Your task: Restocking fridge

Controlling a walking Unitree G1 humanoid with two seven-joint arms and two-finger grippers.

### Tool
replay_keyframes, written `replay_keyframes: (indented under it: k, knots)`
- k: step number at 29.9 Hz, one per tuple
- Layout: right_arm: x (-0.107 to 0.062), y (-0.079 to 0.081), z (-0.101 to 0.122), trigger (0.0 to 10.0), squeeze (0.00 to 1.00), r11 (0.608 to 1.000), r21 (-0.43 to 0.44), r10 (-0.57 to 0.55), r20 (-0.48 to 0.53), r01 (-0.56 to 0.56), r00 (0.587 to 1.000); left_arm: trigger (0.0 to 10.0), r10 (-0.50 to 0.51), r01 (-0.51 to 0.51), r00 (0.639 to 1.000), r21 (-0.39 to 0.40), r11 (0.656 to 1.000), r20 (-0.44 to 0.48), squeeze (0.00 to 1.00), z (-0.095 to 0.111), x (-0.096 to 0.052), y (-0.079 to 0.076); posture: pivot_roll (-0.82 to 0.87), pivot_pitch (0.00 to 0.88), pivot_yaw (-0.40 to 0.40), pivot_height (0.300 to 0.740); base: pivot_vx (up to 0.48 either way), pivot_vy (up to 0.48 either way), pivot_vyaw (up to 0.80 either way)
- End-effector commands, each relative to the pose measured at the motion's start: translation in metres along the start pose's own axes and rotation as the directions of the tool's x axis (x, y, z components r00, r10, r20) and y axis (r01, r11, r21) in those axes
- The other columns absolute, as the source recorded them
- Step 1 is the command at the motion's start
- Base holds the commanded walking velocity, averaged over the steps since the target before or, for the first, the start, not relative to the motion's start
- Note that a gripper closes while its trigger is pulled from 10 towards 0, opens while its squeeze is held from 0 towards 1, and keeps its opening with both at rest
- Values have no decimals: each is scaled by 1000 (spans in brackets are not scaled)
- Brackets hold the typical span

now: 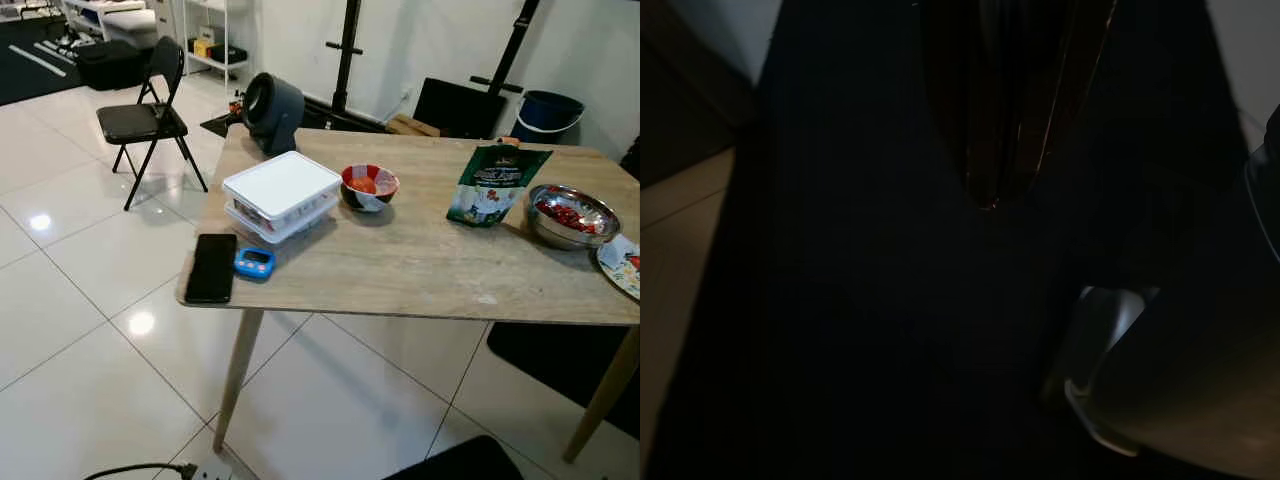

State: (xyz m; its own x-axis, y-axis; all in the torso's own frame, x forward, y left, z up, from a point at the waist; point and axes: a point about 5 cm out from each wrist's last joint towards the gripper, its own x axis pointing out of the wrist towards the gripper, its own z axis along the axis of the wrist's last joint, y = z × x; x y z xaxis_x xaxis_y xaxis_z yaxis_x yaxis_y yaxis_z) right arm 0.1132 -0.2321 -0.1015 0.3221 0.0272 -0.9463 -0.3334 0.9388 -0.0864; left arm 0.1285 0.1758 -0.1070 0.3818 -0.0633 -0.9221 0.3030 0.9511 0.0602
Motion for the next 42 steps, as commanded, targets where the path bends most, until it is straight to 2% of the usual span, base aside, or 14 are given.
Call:
replay_keyframes:
  k: [1, 12, 25, 29, 34, 35, 37, 40, 41, 42]
  knots:
    - [-2, -5, -4, 10000, 0, 1000, 13, -10, -6, 10, 1000, 10000, -27, 27, 998, 0, 1000, -60, 0, -16, -1, -7, -48, 0, -57, 740, 0, -454, 0]
    - [-1, -4, -2, 10000, 0, 1000, 17, -3, 4, 3, 1000, 10000, -20, 20, 998, 0, 1000, -55, 0, -15, -1, -7, -50, 0, -59, 740, 0, -426, 0]
    - [-1, -4, -1, 10000, 0, 1000, 14, 2, 9, -2, 1000, 10000, -17, 16, 998, -10, 1000, -59, 0, -17, -1, -8, -48, 0, -60, 740, 0, 0, 0]
    - [-1, -4, -1, 10000, 0, 1000, -12, -21, 4, 21, 1000, 10000, -29, 32, 996, 33, 999, -84, 0, -21, -1, -12, -48, 0, -60, 740, 0, 0, 0]
    - [1, -2, 6, 10000, 0, 998, -25, -60, 24, 61, 998, 10000, 3, 4, 998, 104, 995, -65, 0, -19, -1, -11, -47, 8, -58, 740, 0, 0, 0]
    - [2, -2, 14, 10000, 0, 996, -1, -90, 58, 90, 994, 10000, 22, -15, 999, 148, 989, -48, 0, -16, -1, -9, -41, 23, -57, 740, 0, 0, 0]
    - [2, -2, 18, 10000, 0, 995, 15, -104, 72, 103, 992, 10000, 28, -21, 999, 165, 986, -43, 0, -15, -1, -9, -39, 26, -56, 740, 0, 0, 0]
    - [3, -2, 34, 10000, 0, 979, 167, -140, 130, 118, 982, 10000, 56, -49, 998, 216, 975, -29, 0, -11, 0, -6, -32, 42, -54, 740, 0, 0, 0]
    - [4, 0, 40, 10000, 0, 973, 202, -140, 144, 110, 980, 10000, 62, -55, 998, 227, 972, -22, 0, -9, 0, -6, -30, 47, -51, 740, 0, 0, 0]
    - [4, 0, 40, 10000, 0, 973, 202, -140, 144, 110, 980, 10000, 62, -55, 998, 227, 972, -22, 0, -9, 0, -6, -30, 47, -51, 740, 0, 0, 0]
